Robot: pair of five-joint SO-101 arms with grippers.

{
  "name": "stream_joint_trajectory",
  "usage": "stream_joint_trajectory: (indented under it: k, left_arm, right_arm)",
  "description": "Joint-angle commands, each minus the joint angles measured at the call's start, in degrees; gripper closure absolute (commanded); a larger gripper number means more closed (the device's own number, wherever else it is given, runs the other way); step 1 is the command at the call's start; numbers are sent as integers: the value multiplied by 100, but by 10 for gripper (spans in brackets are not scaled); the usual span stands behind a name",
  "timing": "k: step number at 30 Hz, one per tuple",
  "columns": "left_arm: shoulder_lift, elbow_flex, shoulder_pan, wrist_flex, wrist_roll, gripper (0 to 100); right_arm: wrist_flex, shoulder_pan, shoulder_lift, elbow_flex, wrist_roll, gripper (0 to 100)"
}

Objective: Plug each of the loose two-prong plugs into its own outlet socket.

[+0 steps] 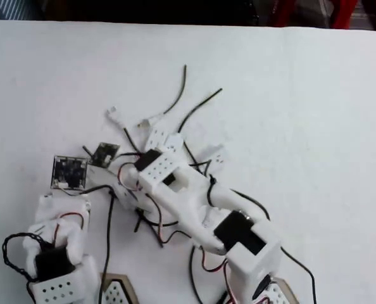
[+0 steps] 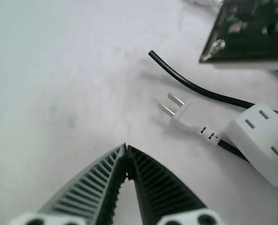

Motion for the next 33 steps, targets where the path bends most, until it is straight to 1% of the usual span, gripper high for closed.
stream_joint_trajectory:
  k: [1, 3, 8, 12, 17, 21, 25, 28, 31, 33]
  left_arm:
    - [-48, -264, -40, 0, -44, 976]
    - [-48, -255, -22, 0, -44, 976]
    - [-57, -97, -13, -167, -44, 976]
    - [-57, -18, -13, -299, -44, 976]
    - [-57, -9, -4, -281, -44, 976]
    - [-57, -9, -4, -281, -44, 976]
    - [-57, -9, -4, -281, -44, 976]
    - [-57, -9, -4, -281, -44, 976]
    - [-57, 18, -4, -281, -44, 976]
    - [-57, 35, -4, -334, -44, 976]
  right_arm:
    - [-4, 40, 13, -97, -26, 950]
    - [40, 92, -75, -97, -26, 984]
    - [620, 505, -813, -97, -9, 981]
    - [1244, 936, -1666, -70, 369, 981]
    - [2088, 1622, -2791, -70, 765, 981]
    - [2475, 2466, -3530, -70, 1178, 981]
    - [2536, 3495, -3952, -18, 1503, 981]
    - [2492, 4119, -4031, 211, 1530, 981]
    - [2290, 4558, -4031, 651, 1530, 981]
    - [1912, 4752, -4031, 1073, 1530, 981]
